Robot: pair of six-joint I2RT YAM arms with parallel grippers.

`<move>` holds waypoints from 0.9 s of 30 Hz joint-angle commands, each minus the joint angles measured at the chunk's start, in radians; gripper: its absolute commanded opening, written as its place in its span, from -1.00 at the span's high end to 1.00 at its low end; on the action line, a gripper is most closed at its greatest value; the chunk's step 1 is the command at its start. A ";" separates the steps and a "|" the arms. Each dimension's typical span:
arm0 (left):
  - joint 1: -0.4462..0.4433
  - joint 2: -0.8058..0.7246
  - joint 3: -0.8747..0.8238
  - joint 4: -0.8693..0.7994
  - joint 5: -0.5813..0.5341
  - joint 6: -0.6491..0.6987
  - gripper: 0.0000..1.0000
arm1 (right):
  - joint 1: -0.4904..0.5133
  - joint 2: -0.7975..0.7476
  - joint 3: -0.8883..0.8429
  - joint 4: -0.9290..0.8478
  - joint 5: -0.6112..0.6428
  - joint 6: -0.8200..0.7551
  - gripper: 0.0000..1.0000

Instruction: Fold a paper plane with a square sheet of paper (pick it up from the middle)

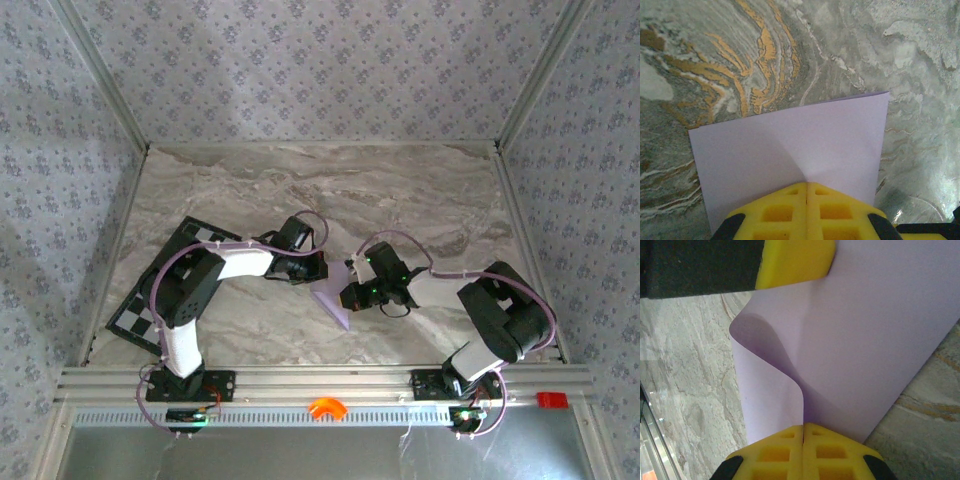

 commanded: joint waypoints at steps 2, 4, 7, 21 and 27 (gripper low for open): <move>-0.009 0.031 -0.029 -0.077 -0.041 0.004 0.99 | 0.005 0.014 0.001 -0.020 0.022 -0.012 1.00; -0.008 0.029 -0.029 -0.074 -0.044 0.003 0.98 | 0.011 0.020 -0.006 -0.012 0.025 -0.007 1.00; -0.009 0.025 -0.026 -0.075 -0.043 0.003 0.98 | 0.013 0.033 -0.012 0.000 0.030 -0.004 1.00; 0.000 -0.029 0.057 -0.130 -0.094 0.020 0.74 | 0.012 0.056 -0.007 -0.002 0.046 -0.010 1.00; 0.001 -0.128 0.075 -0.137 -0.144 0.008 0.35 | 0.010 0.059 0.000 -0.010 0.046 -0.014 1.00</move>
